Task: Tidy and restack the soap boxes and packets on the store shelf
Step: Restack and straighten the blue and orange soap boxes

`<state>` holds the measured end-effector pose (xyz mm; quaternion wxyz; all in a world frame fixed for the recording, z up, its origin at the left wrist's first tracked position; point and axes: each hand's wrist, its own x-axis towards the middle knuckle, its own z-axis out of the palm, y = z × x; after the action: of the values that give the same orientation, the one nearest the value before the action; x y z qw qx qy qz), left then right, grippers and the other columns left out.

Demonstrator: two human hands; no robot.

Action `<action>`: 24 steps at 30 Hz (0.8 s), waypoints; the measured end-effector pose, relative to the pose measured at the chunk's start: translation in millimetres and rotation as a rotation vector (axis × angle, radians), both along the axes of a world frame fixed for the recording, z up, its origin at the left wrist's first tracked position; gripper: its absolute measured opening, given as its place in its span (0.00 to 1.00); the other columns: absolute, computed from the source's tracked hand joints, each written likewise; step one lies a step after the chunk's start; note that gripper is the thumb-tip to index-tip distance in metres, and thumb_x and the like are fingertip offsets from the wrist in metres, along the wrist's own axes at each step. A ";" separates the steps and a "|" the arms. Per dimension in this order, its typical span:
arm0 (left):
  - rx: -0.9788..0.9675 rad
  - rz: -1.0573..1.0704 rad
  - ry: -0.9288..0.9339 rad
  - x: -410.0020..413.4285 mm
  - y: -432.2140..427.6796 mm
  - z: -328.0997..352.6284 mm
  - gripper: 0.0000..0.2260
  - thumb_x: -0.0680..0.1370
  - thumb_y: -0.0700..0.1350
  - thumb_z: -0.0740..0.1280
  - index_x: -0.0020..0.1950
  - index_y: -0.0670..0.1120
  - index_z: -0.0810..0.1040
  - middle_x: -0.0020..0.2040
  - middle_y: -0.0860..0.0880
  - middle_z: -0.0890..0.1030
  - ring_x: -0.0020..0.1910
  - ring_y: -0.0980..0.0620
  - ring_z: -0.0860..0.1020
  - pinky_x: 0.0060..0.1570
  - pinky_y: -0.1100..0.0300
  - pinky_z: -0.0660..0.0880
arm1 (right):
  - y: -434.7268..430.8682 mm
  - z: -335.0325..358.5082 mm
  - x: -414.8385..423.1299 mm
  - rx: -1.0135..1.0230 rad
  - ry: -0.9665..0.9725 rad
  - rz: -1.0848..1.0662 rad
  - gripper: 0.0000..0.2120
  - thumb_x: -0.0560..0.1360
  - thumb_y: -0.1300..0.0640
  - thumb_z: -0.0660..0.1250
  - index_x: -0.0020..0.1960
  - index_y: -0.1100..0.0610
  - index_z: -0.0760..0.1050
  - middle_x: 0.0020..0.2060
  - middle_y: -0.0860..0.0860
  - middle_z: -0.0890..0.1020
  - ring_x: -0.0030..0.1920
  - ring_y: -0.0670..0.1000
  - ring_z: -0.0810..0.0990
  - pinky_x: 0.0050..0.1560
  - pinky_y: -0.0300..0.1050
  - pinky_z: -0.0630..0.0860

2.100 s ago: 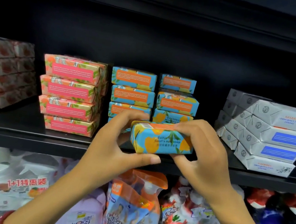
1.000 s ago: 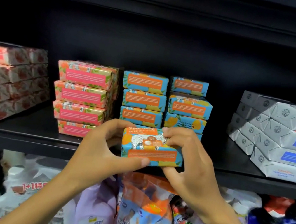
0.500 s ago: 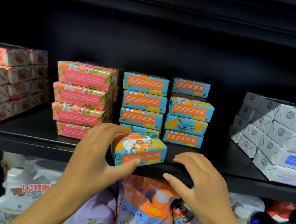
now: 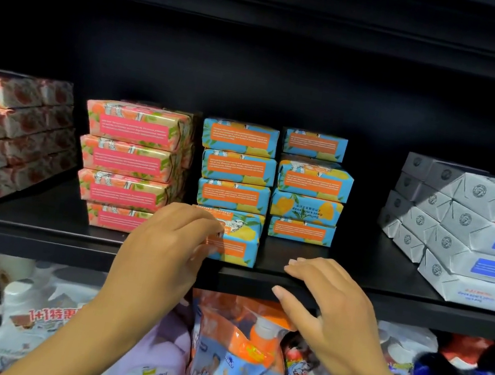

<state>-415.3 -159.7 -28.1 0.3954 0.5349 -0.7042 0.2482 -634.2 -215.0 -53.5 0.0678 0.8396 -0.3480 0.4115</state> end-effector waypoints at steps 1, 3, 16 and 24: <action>0.005 0.006 0.001 -0.5 -0.5 0.4 0.15 0.61 0.33 0.79 0.46 0.39 0.83 0.44 0.45 0.83 0.43 0.42 0.81 0.39 0.52 0.79 | 0.2 0.2 0.2 -0.001 0.001 0.001 0.19 0.73 0.43 0.62 0.49 0.56 0.81 0.45 0.47 0.82 0.49 0.47 0.80 0.46 0.42 0.78; 0.016 0.022 0.011 -1.5 -1.4 1.2 0.15 0.61 0.33 0.79 0.46 0.39 0.83 0.44 0.45 0.83 0.43 0.42 0.81 0.39 0.52 0.79 | 0.2 0.4 0.1 0.001 0.005 -0.001 0.17 0.72 0.44 0.63 0.49 0.56 0.81 0.45 0.47 0.82 0.49 0.47 0.80 0.45 0.43 0.79; 0.071 0.144 0.032 -2.1 -18.1 3.0 0.16 0.60 0.29 0.78 0.45 0.39 0.83 0.42 0.43 0.83 0.42 0.40 0.81 0.36 0.50 0.78 | 1.8 1.4 -1.0 0.019 0.009 0.000 0.14 0.71 0.47 0.67 0.49 0.55 0.81 0.45 0.46 0.82 0.49 0.46 0.80 0.46 0.40 0.78; 0.098 0.179 0.043 -5.1 -22.8 5.1 0.15 0.62 0.32 0.79 0.46 0.39 0.83 0.43 0.43 0.83 0.44 0.39 0.80 0.37 0.50 0.78 | 0.4 15.5 -6.2 0.138 -0.058 0.090 0.17 0.72 0.43 0.65 0.52 0.53 0.80 0.49 0.43 0.80 0.52 0.42 0.77 0.52 0.40 0.75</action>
<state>-420.4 -182.4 -23.0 0.3603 0.6194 -0.6563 0.2362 -640.4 -214.7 -38.0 -0.0192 0.8449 -0.3392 0.4132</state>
